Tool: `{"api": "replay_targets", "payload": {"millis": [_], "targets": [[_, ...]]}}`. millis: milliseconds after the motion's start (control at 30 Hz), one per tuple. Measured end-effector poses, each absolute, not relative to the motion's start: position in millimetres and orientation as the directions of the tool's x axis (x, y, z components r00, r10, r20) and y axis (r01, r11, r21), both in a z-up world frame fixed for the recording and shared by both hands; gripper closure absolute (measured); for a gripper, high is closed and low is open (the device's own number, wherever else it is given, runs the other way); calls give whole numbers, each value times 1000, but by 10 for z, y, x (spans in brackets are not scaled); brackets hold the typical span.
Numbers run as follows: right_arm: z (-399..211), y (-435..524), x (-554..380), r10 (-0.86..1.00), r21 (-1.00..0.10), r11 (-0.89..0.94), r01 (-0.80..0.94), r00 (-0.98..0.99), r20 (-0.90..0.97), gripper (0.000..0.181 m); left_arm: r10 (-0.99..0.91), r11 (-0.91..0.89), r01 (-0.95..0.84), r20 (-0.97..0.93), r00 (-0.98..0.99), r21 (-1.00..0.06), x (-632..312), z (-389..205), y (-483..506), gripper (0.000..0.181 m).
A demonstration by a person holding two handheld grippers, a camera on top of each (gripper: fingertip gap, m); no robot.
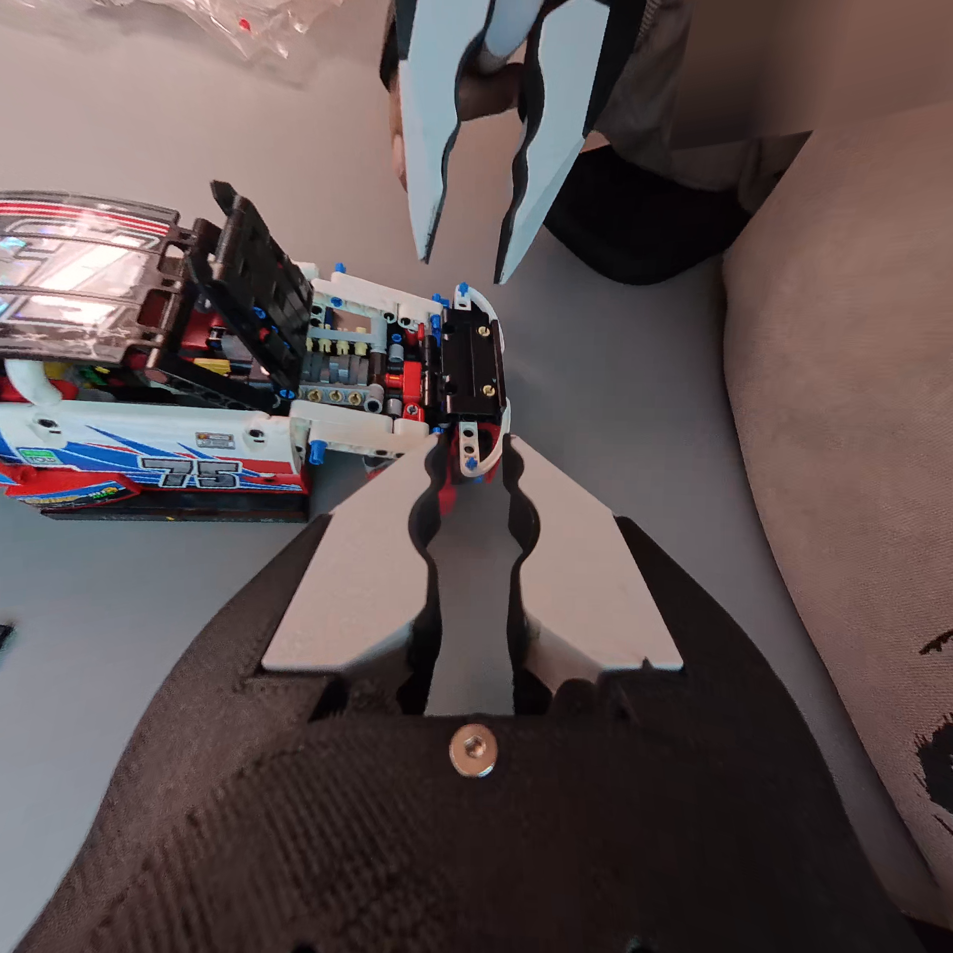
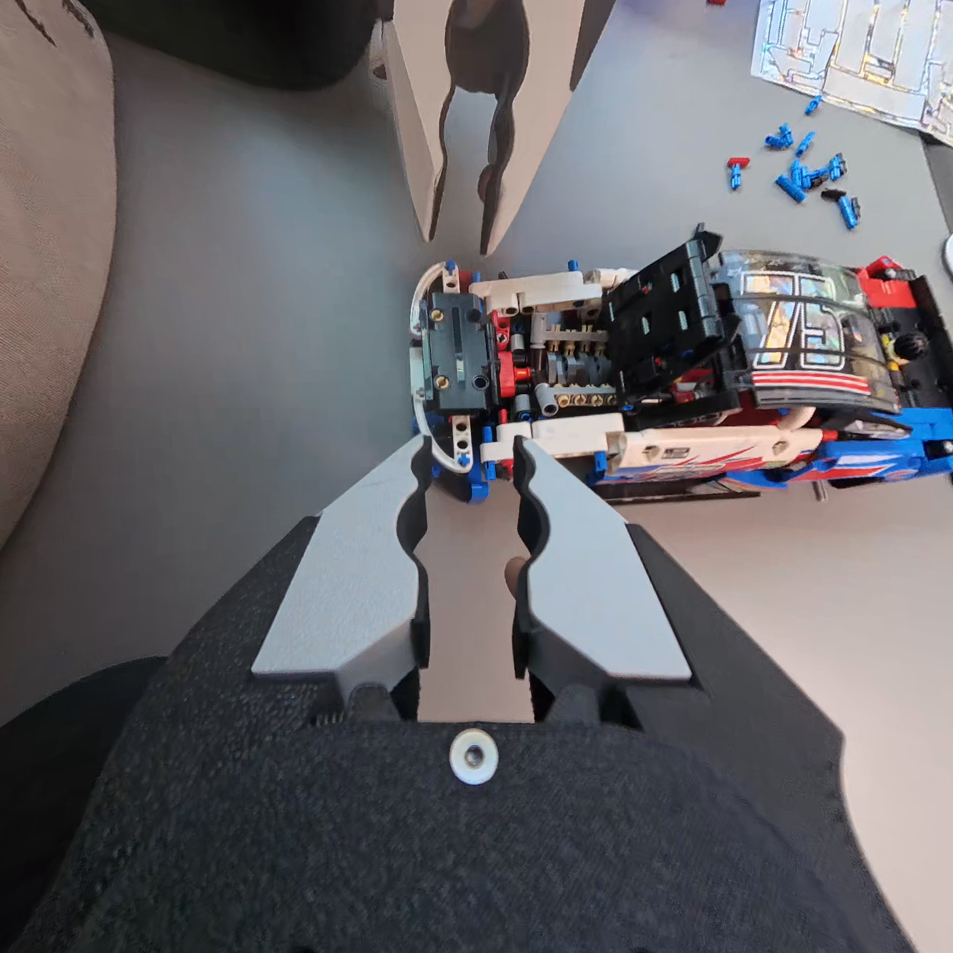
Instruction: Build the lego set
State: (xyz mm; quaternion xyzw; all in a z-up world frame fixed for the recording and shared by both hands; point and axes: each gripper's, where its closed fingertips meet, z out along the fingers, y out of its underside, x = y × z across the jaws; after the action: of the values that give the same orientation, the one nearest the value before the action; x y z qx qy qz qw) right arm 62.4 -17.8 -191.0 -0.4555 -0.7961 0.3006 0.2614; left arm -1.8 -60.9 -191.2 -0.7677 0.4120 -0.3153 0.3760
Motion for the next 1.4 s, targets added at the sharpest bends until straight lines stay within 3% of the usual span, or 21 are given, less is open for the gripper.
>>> {"api": "replay_targets", "payload": {"millis": [400, 833, 1067, 1267, 1400], "targets": [[-2056, -237, 660, 885, -769, 360, 528, -453, 103, 169, -875, -325, -521, 41, 483, -789, 342, -2010, -433, 156], [-2092, -220, 671, 871, -838, 152, 524, -472, -137, 169, -905, -344, -543, 116, 409, -766, 362, -2030, -426, 155], [-2091, -219, 671, 869, -844, 128, 521, -469, -158, 169, -901, -376, -510, 177, 395, -774, 361, -2032, -427, 155], [-1989, -172, 711, 883, -860, 152, 487, -457, -103, 160, -897, -355, -481, 148, 416, -802, 224, -1938, -481, 139], [-2133, -68, 795, 906, -792, 254, 555, -423, -6, 146, -874, -340, -492, 77, 479, -801, 80, -2001, -532, 135]]}}
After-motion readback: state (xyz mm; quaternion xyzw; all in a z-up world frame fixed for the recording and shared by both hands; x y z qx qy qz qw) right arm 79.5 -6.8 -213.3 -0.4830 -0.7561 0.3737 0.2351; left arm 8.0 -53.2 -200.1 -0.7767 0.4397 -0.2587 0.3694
